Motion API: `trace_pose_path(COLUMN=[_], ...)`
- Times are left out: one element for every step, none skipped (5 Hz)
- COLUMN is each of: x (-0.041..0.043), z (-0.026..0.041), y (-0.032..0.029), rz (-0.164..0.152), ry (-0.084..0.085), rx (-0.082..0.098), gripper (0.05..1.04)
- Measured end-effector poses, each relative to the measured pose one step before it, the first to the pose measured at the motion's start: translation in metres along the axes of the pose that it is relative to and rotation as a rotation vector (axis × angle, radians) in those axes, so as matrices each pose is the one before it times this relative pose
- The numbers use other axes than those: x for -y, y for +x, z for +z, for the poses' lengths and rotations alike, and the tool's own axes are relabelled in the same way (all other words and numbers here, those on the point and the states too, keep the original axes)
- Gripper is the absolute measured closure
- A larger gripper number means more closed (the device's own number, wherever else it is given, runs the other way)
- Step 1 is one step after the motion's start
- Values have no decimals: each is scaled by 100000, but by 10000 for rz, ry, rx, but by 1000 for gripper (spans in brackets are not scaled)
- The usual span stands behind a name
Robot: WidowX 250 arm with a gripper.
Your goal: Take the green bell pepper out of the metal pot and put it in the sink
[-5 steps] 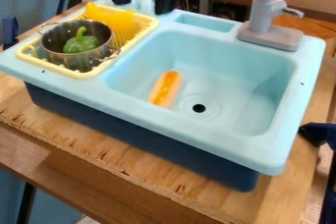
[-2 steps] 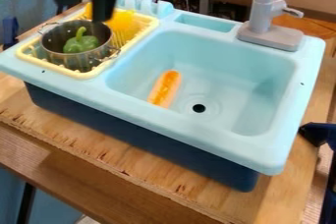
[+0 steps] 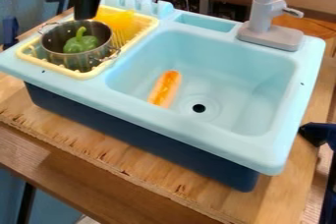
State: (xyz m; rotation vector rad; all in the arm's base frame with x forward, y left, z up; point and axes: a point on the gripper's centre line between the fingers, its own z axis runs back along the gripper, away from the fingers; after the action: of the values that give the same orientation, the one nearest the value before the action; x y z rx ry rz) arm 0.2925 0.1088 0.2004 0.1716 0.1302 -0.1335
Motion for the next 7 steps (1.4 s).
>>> trace_pose_path(x=[-2108,-1022,188,582,61,-239,-296], z=[-427,-170,-506,-927,-696,-855,-350], y=[709,-520,80,-80,330,848,553], rz=[258,334,58,-100,46,109,29], ry=[-372,-59,-312,-450,-107,-122,-41], rx=[532,-33,134,-7,-149,-111,-83], gripper=[83,83,83,83,83,83,83])
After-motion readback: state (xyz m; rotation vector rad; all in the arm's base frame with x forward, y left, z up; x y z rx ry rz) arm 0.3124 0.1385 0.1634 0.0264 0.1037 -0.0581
